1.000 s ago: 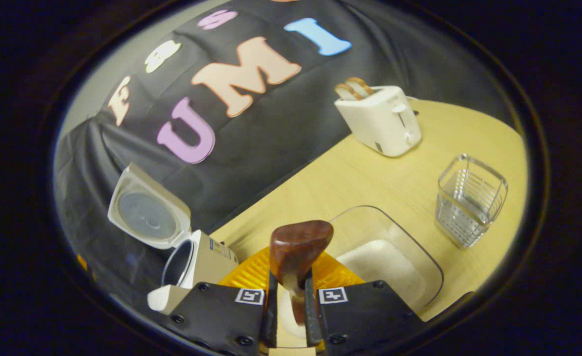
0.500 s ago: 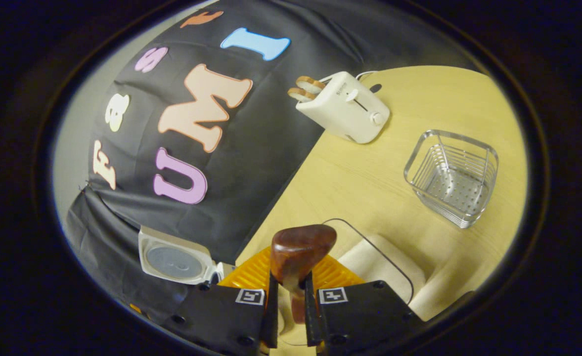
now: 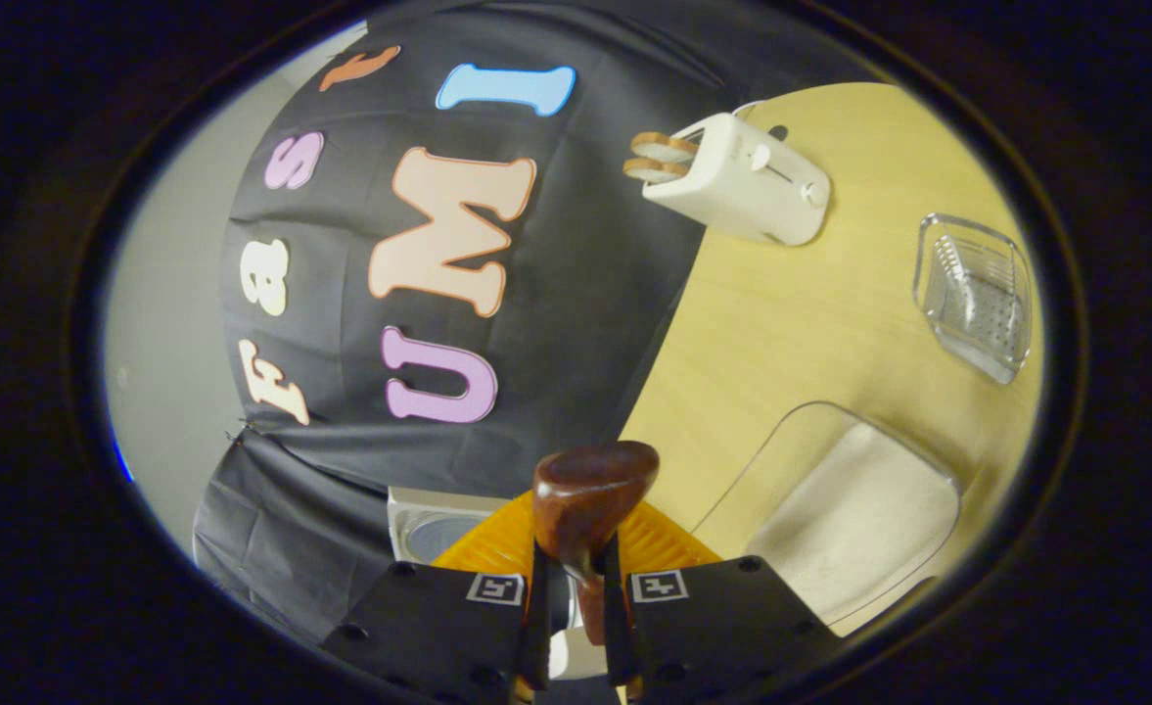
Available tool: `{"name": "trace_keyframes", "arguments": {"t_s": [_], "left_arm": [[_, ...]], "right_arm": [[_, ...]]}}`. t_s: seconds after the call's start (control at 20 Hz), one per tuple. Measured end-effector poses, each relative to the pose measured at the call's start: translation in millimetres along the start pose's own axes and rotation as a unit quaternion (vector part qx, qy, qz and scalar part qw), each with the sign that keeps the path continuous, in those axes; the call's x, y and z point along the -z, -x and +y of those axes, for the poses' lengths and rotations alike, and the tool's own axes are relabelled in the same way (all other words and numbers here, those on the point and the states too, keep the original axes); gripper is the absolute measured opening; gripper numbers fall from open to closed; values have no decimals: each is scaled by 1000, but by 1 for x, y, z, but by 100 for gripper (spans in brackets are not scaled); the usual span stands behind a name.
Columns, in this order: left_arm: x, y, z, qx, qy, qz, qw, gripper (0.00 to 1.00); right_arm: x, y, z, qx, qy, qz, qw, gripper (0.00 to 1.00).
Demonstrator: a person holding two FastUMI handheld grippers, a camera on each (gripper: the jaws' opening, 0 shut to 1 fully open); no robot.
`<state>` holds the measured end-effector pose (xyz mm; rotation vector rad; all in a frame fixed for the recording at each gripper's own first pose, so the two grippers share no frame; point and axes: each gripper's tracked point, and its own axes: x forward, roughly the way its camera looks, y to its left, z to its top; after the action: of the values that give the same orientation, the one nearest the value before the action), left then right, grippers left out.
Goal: Close the left gripper, press the button to open the rice cooker; take a wooden spoon from the chopstick holder with the right hand, scoop a spoonful of rice and pour it into the rice cooker, then put the wooden spoon back into the chopstick holder.
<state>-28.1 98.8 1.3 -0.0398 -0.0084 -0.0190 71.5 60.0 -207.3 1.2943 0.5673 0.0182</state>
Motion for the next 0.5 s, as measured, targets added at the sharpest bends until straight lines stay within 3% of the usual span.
{"name": "trace_keyframes", "arguments": {"t_s": [0.2,0.5], "left_arm": [[1,8,22,-21,1,1,1000,99],[9,19,58,-53,4,11,999,96]], "right_arm": [[31,-23,40,-30,23,23,999,24],[79,-58,80,-52,44,51,996,25]]}}
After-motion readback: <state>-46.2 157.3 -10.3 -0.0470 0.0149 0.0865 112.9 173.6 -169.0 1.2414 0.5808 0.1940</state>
